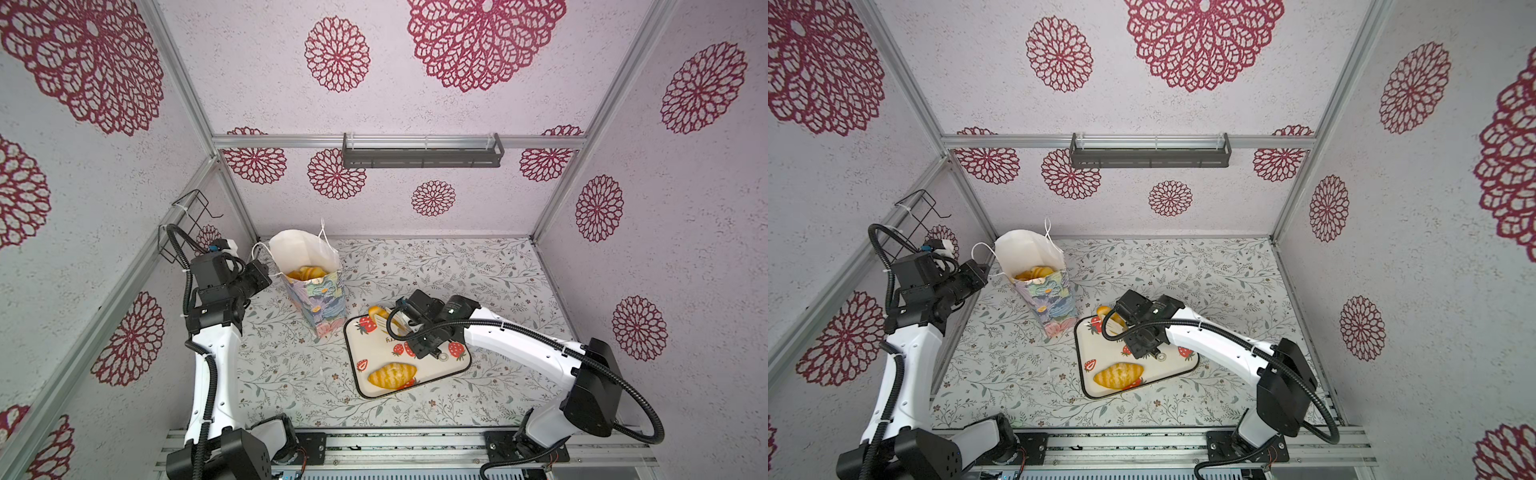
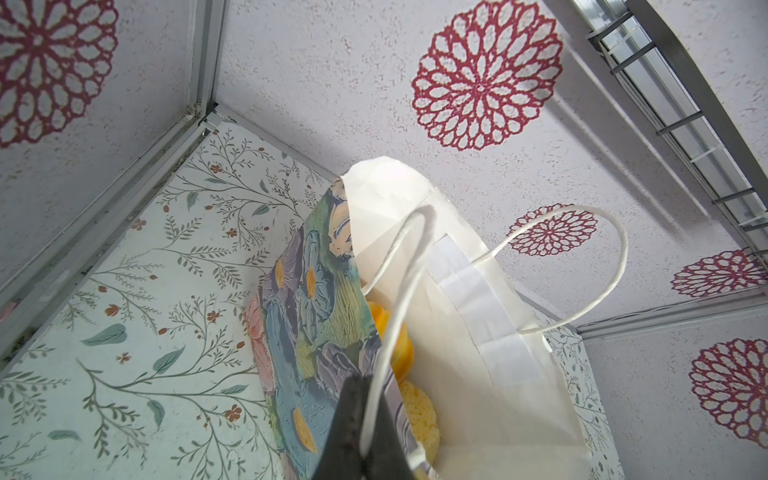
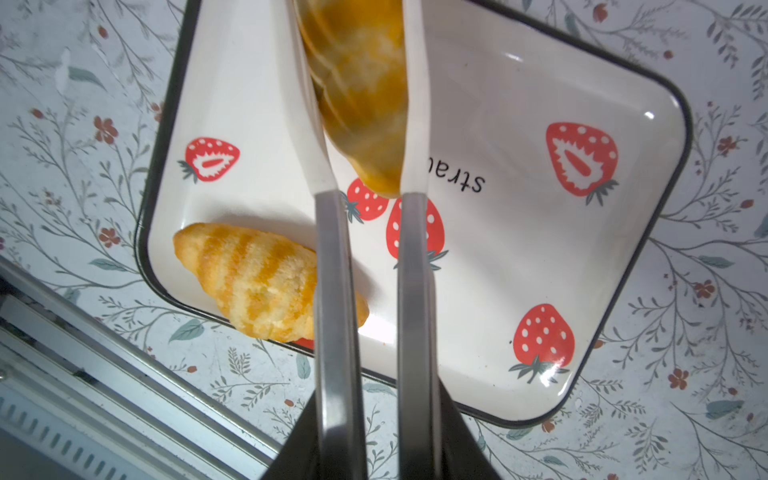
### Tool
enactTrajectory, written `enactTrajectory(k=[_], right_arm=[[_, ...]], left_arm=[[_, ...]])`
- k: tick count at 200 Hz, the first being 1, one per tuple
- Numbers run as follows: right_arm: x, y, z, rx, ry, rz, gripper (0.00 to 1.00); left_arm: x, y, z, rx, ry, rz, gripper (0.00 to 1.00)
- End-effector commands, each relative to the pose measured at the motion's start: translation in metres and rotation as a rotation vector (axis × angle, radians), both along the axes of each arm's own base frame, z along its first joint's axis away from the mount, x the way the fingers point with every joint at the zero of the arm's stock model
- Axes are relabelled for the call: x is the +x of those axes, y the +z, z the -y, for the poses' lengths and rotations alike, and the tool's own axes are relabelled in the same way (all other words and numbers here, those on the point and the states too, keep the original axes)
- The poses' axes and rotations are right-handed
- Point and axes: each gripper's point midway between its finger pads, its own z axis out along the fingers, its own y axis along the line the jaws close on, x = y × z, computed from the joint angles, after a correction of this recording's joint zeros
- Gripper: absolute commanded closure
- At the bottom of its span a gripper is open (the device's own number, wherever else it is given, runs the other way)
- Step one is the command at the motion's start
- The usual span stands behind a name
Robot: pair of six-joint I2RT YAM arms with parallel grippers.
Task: Place the fake bread into the paper bag
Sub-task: 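Close the tongs on the bun and lift it off the tray, then carry the held bun with the tongs over the bag opening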
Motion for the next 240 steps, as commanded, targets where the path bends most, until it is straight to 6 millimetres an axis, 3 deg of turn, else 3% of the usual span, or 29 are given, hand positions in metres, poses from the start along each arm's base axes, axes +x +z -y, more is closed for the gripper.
enactTrajectory(k=[1, 108, 240], right_arm=[[0.011, 0.046, -0.007, 0.108, -0.031, 0.099, 0.67], [0.025, 0.097, -0.024, 0.208, -0.028, 0.185, 0.67], [0.044, 0.165, -0.041, 0.355, -0.027, 0.322, 0.67]], left_arm=[[0.004, 0.003, 0.003, 0.006, -0.019, 0.018, 1.00], [0.005, 0.003, 0.007, 0.005, -0.034, 0.020, 1.00], [0.009, 0.020, 0.034, -0.043, -0.160, 0.105, 1.00]])
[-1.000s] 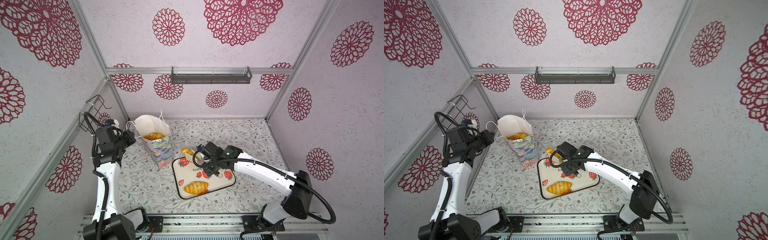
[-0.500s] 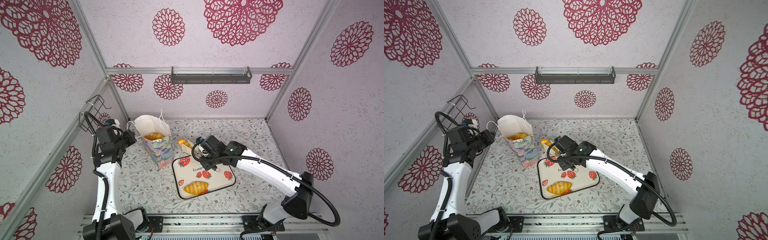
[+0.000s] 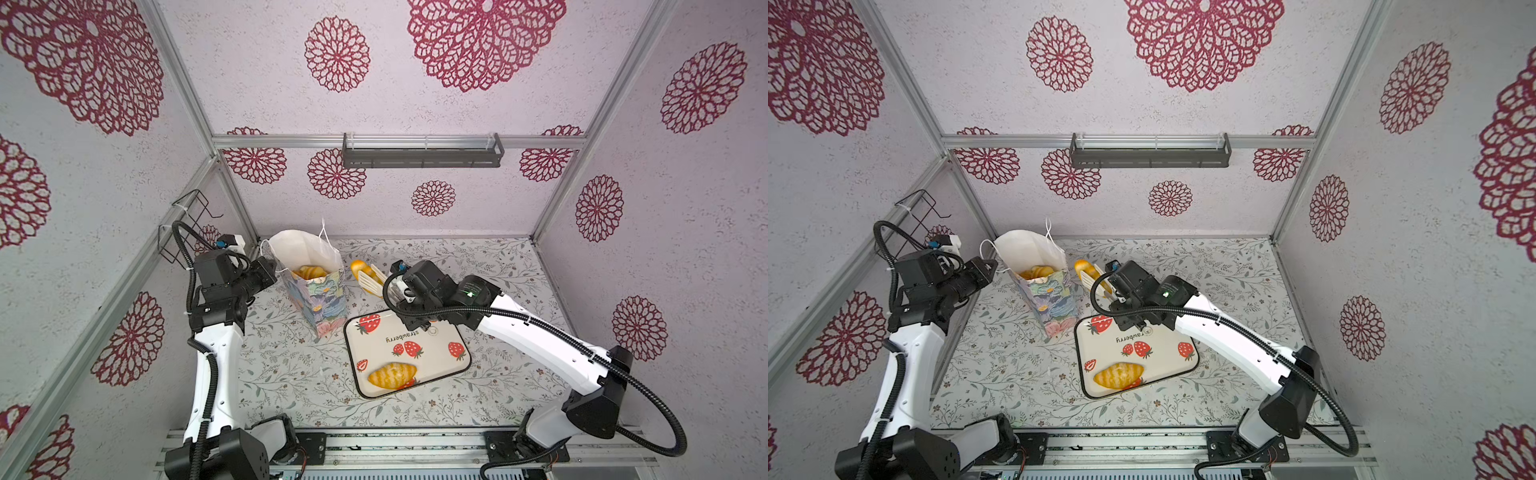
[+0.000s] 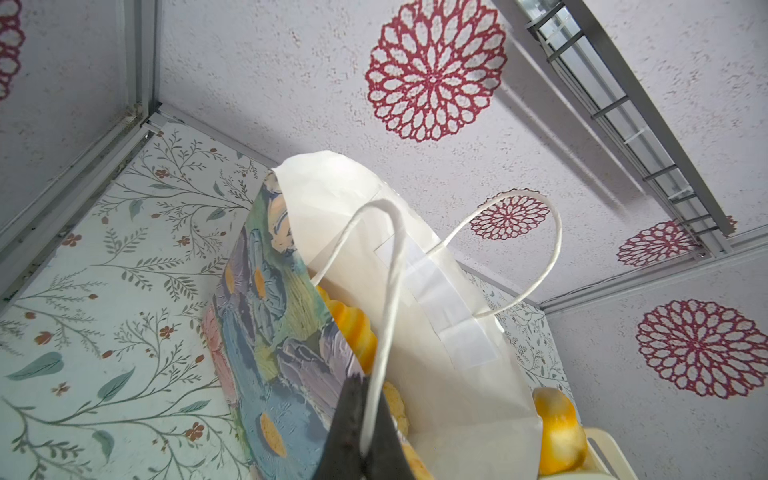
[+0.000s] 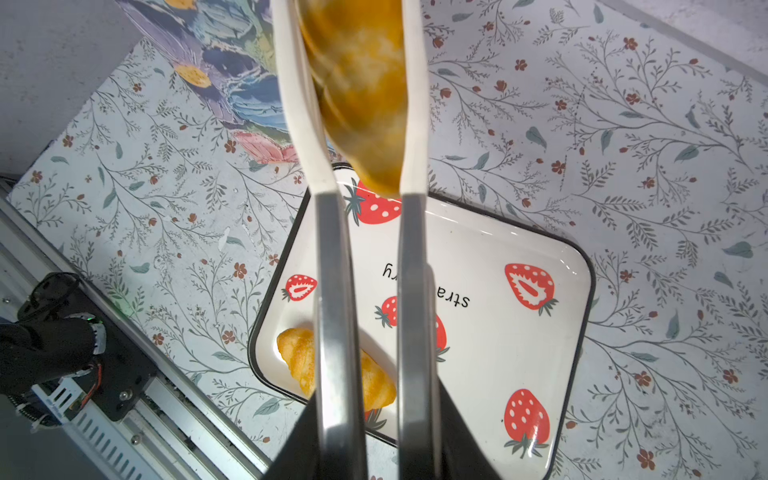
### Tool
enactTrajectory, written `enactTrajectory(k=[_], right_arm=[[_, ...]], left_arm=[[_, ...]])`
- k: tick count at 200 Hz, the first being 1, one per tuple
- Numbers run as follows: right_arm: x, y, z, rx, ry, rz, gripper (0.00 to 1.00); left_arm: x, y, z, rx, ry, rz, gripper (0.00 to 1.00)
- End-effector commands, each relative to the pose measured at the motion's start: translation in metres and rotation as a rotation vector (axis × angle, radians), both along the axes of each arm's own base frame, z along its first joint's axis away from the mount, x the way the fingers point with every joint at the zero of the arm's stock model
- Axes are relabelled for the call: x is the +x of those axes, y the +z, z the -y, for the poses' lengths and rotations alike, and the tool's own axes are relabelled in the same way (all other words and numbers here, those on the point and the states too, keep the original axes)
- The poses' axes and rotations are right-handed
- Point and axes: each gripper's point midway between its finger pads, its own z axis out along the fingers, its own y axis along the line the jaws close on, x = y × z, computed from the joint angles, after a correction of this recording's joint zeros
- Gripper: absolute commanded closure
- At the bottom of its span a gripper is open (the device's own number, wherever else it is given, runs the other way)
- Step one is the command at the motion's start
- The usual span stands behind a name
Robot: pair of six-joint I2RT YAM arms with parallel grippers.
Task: Place the fake bread into the paper bag
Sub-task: 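Carry the held bun with the tongs over the bag opening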
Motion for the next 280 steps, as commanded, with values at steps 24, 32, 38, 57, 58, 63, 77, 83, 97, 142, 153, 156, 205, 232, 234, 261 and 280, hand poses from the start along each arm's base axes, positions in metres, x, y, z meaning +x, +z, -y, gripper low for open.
enactTrajectory(k=[24, 32, 38, 57, 58, 63, 77, 83, 97, 142, 153, 156, 205, 232, 234, 261, 280], right_arm=[[0.013, 0.062, -0.006, 0.130, -0.009, 0.140, 0.67], [0.015, 0.066, -0.007, 0.141, -0.011, 0.150, 0.67], [0.015, 0.068, -0.007, 0.148, -0.012, 0.154, 0.67], [0.016, 0.076, -0.011, 0.171, -0.006, 0.168, 0.67], [0.016, 0.076, -0.011, 0.171, -0.006, 0.168, 0.67], [0.016, 0.079, -0.013, 0.181, -0.003, 0.170, 0.67], [0.017, 0.085, -0.017, 0.199, 0.009, 0.176, 0.67], [0.016, 0.087, -0.019, 0.206, 0.014, 0.179, 0.67], [0.018, 0.092, -0.021, 0.216, 0.020, 0.186, 0.67], [0.019, 0.107, -0.033, 0.260, 0.050, 0.203, 0.67], [0.020, 0.110, -0.036, 0.271, 0.059, 0.204, 0.67], [0.019, 0.111, -0.037, 0.272, 0.064, 0.205, 0.67], [0.023, 0.121, -0.053, 0.302, 0.100, 0.210, 0.67], [0.025, 0.122, -0.063, 0.319, 0.120, 0.204, 0.67], [0.025, 0.122, -0.064, 0.319, 0.122, 0.204, 0.67], [0.028, 0.122, -0.072, 0.326, 0.133, 0.202, 0.67], [0.030, 0.123, -0.078, 0.336, 0.142, 0.198, 0.67]], left_arm=[[0.003, 0.013, 0.012, -0.029, -0.061, 0.065, 1.00], [0.004, 0.014, 0.013, -0.033, -0.066, 0.070, 1.00], [0.004, 0.014, 0.014, -0.039, -0.070, 0.073, 1.00], [0.006, 0.017, 0.015, -0.052, -0.076, 0.084, 1.00], [0.006, 0.017, 0.015, -0.053, -0.076, 0.085, 1.00], [0.007, 0.017, 0.015, -0.058, -0.079, 0.087, 1.00], [0.008, 0.018, 0.017, -0.078, -0.088, 0.096, 1.00], [0.009, 0.018, 0.017, -0.085, -0.092, 0.099, 1.00], [0.009, 0.019, 0.017, -0.096, -0.094, 0.103, 1.00], [0.011, 0.018, 0.018, -0.115, -0.104, 0.105, 1.00], [0.011, 0.018, 0.019, -0.122, -0.109, 0.108, 1.00], [0.012, 0.018, 0.019, -0.123, -0.110, 0.109, 1.00], [0.014, 0.021, 0.019, -0.161, -0.123, 0.130, 1.00], [0.014, 0.021, 0.019, -0.164, -0.124, 0.131, 1.00], [0.014, 0.020, 0.019, -0.165, -0.125, 0.130, 1.00], [0.014, 0.021, 0.019, -0.169, -0.127, 0.133, 1.00], [0.014, 0.022, 0.019, -0.174, -0.128, 0.135, 1.00]])
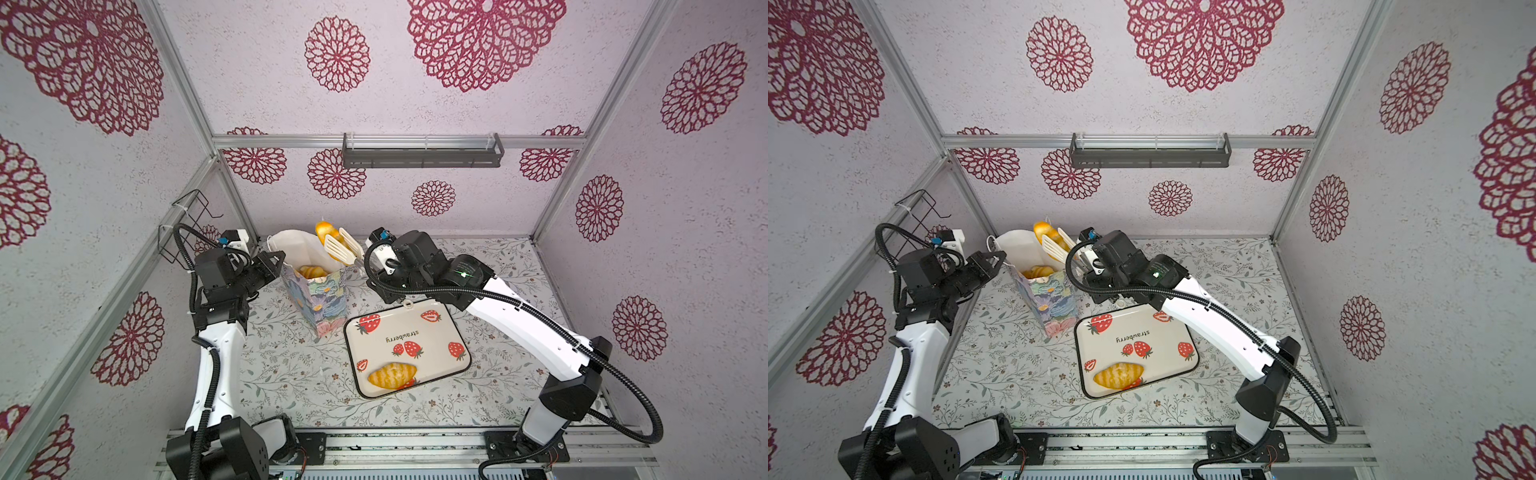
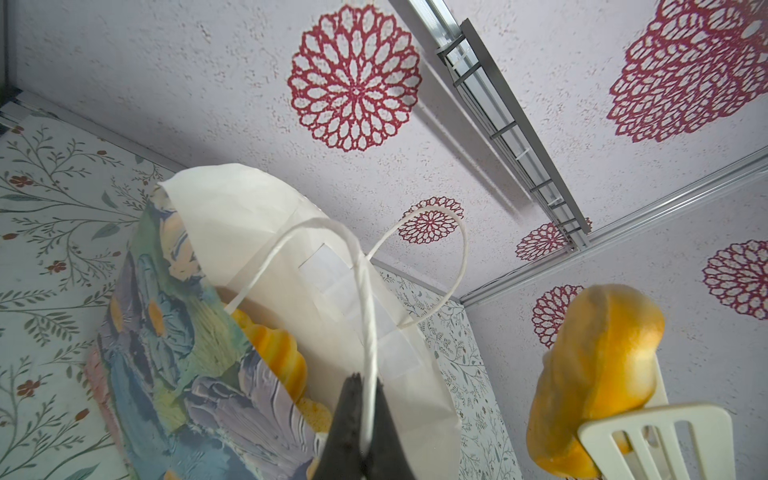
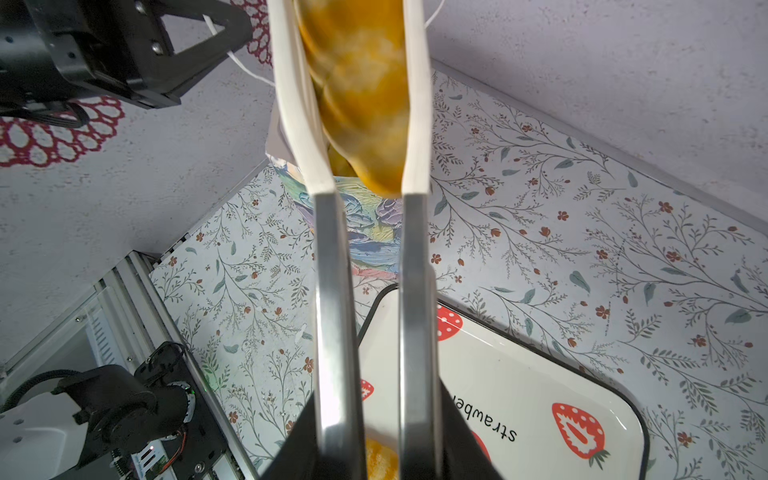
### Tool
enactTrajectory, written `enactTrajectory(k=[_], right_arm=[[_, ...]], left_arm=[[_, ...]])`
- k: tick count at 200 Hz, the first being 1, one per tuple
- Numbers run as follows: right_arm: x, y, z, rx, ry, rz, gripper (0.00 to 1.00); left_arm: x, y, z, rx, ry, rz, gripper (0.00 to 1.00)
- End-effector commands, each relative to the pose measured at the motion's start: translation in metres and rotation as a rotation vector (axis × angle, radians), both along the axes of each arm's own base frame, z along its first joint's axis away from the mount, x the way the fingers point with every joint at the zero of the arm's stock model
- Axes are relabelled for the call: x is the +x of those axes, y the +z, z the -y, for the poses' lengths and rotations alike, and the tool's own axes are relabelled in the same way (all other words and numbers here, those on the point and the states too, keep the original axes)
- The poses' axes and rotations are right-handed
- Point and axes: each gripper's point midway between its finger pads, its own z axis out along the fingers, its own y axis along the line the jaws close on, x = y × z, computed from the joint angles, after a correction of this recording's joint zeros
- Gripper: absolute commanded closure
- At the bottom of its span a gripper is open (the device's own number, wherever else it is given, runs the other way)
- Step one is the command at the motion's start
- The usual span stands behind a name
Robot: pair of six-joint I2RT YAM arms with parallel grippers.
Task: Place the fake bread into the paper bag
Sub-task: 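Carry the held bun with the tongs over the bag opening, then open the tongs with the right gripper, dropping the bun into the bag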
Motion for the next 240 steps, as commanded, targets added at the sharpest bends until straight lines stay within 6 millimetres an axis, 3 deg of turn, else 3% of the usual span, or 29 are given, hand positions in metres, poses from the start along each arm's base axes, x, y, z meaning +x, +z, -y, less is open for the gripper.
enactTrajectory(k=[1, 119, 240], right_arm=[[0.003, 0.043, -0.009, 0.111, 0.029, 0.081, 0.67], [0.015, 0.035, -0.050, 0.145, 0.090, 0.048, 0.67], [0.019, 0.016, -0.068, 0.143, 0.117, -0.003, 0.63]], left_arm=[[0.001, 0.005, -0.001, -0.012, -0.009, 0.024, 1.00], [-0.001, 0.004, -0.004, -0.016, -0.002, 0.023, 1.00], [-0.003, 0.004, -0.006, -0.017, 0.005, 0.022, 1.00]])
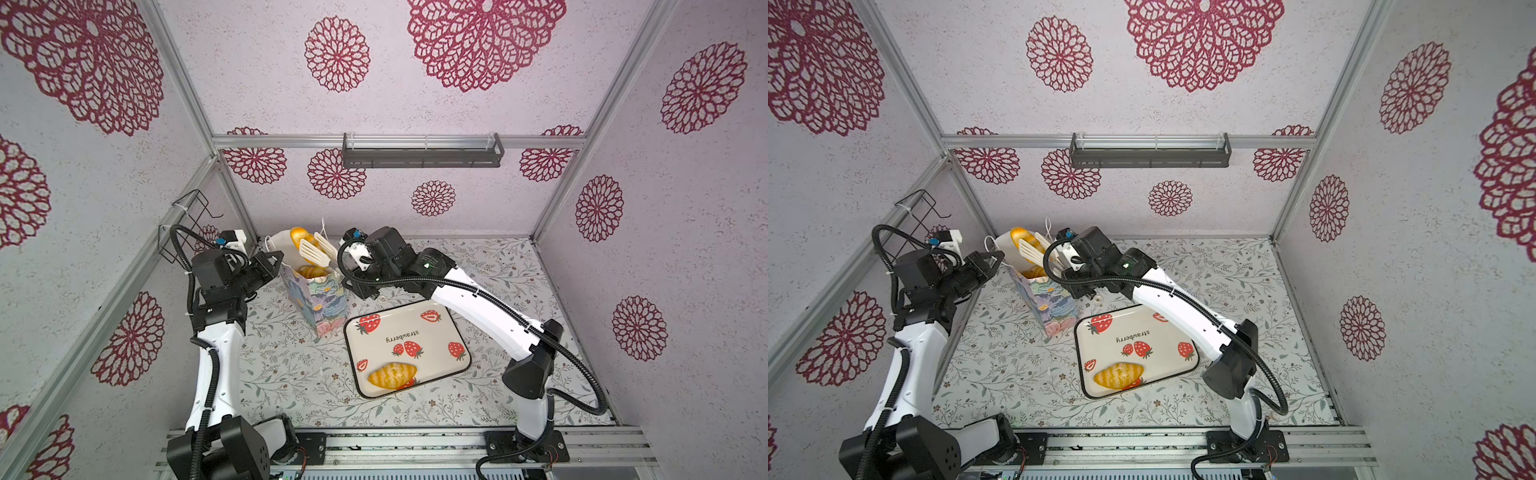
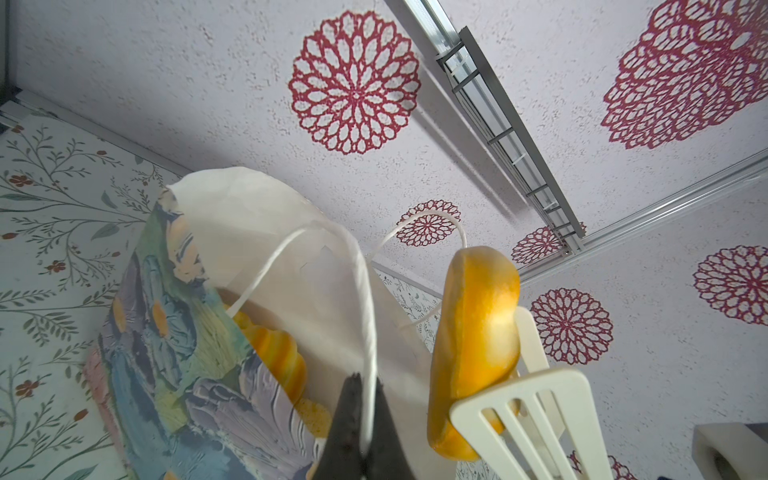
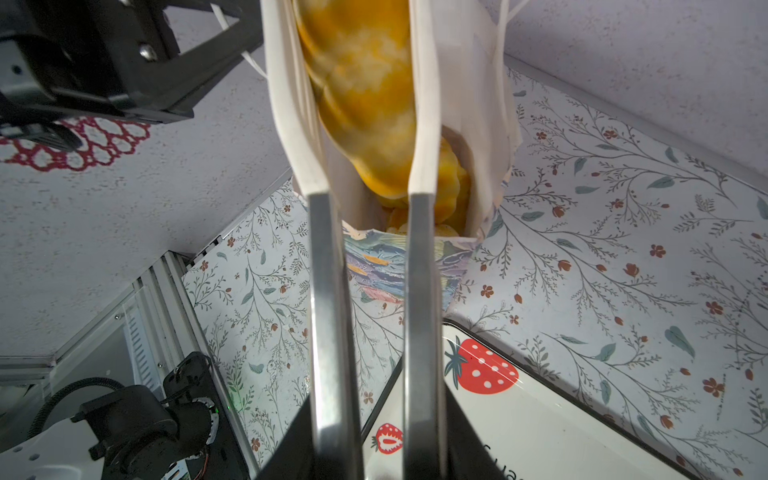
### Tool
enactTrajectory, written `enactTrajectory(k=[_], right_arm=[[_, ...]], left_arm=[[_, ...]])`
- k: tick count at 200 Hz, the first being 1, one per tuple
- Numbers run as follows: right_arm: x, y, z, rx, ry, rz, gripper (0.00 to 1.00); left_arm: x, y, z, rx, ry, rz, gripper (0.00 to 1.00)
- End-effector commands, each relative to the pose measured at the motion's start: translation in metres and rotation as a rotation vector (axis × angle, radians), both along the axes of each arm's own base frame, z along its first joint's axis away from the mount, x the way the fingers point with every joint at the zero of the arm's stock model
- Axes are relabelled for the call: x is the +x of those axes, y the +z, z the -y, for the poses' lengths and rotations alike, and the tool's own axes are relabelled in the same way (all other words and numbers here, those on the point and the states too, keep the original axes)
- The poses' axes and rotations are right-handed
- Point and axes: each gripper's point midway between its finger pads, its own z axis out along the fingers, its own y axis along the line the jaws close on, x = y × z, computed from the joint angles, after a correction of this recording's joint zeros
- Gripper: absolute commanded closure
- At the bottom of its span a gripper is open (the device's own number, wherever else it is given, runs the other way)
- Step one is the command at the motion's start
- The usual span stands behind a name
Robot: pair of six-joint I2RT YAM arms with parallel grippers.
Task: Place the fake bread into the paper bag
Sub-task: 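Open the tongs with the right gripper, dropping the bun into the bag, then raise the open tongs from the bag toward the last bun on the tray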
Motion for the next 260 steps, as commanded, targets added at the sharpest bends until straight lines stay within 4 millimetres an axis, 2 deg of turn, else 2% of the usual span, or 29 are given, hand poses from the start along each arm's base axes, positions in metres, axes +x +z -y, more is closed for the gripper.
enactTrajectory(k=[1, 49, 168, 212, 260], right_arm=[[0.002, 0.043, -0.006, 0.113, 0.009, 0.064, 0.63], [0.002, 0.041, -0.007, 0.112, 0.010, 0.054, 0.56], [0.000, 0.047, -0.002, 0.110, 0.002, 0.071, 0.52], [-0.005, 0.059, 0.011, 0.105, -0.016, 0.088, 0.54], [-0.015, 0.057, 0.033, 0.077, -0.046, 0.095, 0.54]], left_arm=[[-0.002, 0.004, -0.001, -0.003, 0.000, 0.022, 1.00], [-0.003, 0.004, -0.002, -0.002, 0.003, 0.021, 1.00], [-0.003, 0.005, -0.004, -0.003, 0.008, 0.023, 1.00], [-0.003, 0.004, -0.004, -0.006, 0.008, 0.022, 1.00], [-0.003, 0.004, -0.004, -0.008, 0.010, 0.022, 1.00]])
